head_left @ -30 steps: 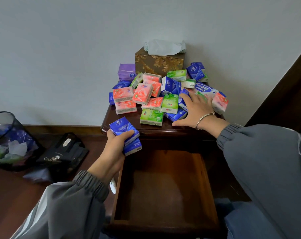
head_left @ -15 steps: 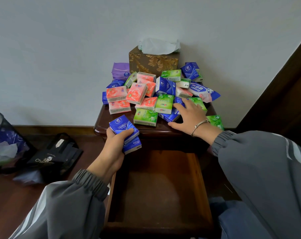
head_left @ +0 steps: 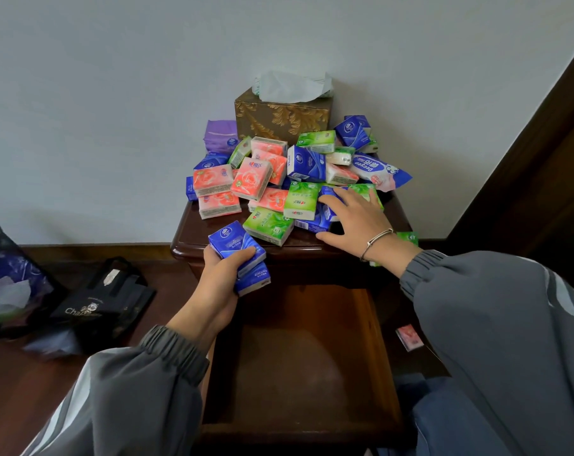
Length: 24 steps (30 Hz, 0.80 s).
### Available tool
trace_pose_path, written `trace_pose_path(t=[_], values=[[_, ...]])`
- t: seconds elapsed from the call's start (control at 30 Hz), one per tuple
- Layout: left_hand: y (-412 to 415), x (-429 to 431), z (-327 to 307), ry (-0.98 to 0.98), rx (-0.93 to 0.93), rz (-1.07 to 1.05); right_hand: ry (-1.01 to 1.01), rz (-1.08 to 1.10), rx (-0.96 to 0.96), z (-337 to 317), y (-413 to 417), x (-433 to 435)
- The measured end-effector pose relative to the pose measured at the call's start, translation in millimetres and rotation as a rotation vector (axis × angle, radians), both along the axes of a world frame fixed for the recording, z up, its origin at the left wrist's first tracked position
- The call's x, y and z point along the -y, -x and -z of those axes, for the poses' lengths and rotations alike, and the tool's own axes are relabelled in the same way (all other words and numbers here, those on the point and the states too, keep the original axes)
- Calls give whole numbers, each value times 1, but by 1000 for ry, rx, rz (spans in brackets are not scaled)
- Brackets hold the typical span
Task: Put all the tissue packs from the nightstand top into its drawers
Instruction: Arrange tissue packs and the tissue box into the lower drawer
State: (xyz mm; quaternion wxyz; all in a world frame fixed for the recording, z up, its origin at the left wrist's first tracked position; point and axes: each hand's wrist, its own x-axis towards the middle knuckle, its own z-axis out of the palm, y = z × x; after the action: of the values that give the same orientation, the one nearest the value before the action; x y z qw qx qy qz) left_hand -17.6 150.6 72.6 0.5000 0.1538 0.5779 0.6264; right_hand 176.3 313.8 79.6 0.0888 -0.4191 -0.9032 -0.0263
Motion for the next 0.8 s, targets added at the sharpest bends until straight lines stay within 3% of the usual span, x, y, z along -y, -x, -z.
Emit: trace_pose_path(t=[0.13, 0.37, 0.8], values=[[-3, 1, 0, 0, -4, 3, 28, -1, -48, -5, -6, 1], [-13, 5, 5, -57, -17, 31, 77, 5, -394, -20, -55, 14], [-50, 34, 34, -8, -39, 273, 169, 39, -509, 22, -117, 66]])
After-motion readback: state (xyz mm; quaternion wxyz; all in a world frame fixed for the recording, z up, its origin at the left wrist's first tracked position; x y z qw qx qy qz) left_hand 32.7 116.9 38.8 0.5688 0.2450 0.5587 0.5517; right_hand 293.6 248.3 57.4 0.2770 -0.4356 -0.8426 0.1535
